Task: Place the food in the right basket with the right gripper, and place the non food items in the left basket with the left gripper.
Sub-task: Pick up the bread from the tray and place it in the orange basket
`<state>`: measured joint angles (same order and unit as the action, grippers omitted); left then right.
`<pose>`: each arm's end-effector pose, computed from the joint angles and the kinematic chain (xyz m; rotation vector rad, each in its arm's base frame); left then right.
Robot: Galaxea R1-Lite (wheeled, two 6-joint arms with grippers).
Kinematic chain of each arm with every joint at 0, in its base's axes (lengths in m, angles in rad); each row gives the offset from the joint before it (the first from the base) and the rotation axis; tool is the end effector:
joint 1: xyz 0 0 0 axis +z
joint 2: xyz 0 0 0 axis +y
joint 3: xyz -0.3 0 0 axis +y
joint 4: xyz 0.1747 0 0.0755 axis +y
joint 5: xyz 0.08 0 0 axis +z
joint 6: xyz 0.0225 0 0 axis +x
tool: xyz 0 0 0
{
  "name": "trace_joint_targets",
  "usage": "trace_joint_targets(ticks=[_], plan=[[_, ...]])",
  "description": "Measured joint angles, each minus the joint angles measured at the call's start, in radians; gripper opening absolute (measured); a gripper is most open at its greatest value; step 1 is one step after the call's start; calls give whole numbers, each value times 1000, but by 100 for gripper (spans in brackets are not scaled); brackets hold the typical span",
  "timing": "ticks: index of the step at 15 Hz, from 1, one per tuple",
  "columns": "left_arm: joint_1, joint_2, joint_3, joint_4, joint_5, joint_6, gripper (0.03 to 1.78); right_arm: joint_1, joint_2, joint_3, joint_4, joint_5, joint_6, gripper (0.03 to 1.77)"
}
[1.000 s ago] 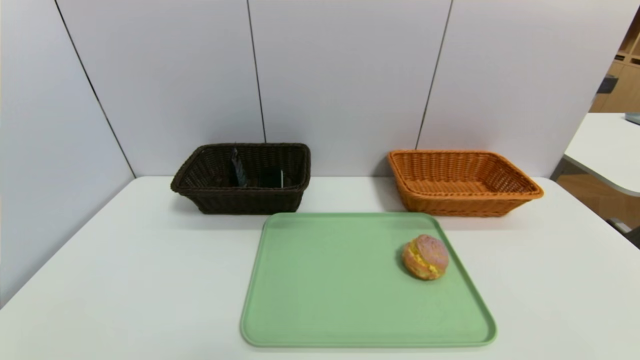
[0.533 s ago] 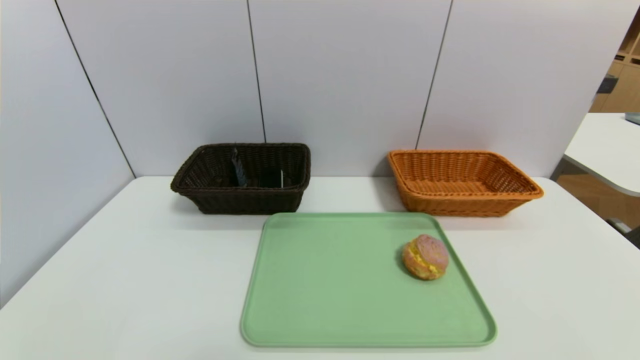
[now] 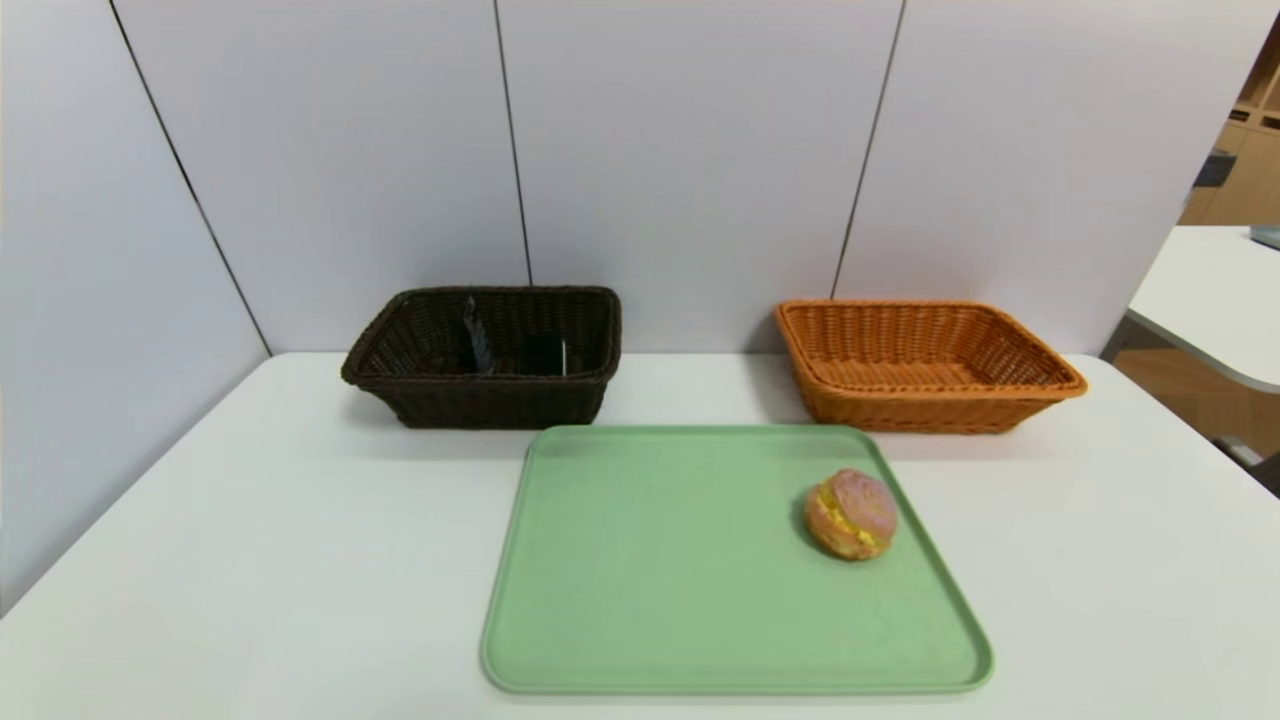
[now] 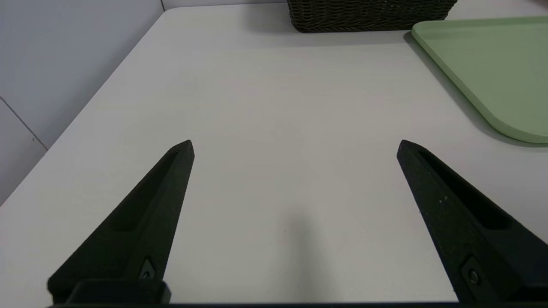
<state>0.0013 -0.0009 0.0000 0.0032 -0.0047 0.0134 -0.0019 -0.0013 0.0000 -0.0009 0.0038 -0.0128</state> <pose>-0.0229 -0.0001 0.0752 0.0134 0.0023 -0.0034 -0.0229 0.0001 0.0756 -0.0128 -0.0022 0.0019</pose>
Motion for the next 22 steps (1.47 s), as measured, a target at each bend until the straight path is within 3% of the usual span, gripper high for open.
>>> trace_joint_targets(ticks=[7, 11, 16, 22], plan=[[0, 0, 0, 0, 0, 0, 169, 0, 8, -3, 19, -1, -4, 170], [0, 0, 0, 0, 0, 0, 169, 1, 97, -157, 153, 9, -17, 170], [0, 0, 0, 0, 0, 0, 169, 40, 446, -440, 203, 9, -10, 170], [0, 0, 0, 0, 0, 0, 169, 207, 979, -811, 259, 10, 2, 170]])
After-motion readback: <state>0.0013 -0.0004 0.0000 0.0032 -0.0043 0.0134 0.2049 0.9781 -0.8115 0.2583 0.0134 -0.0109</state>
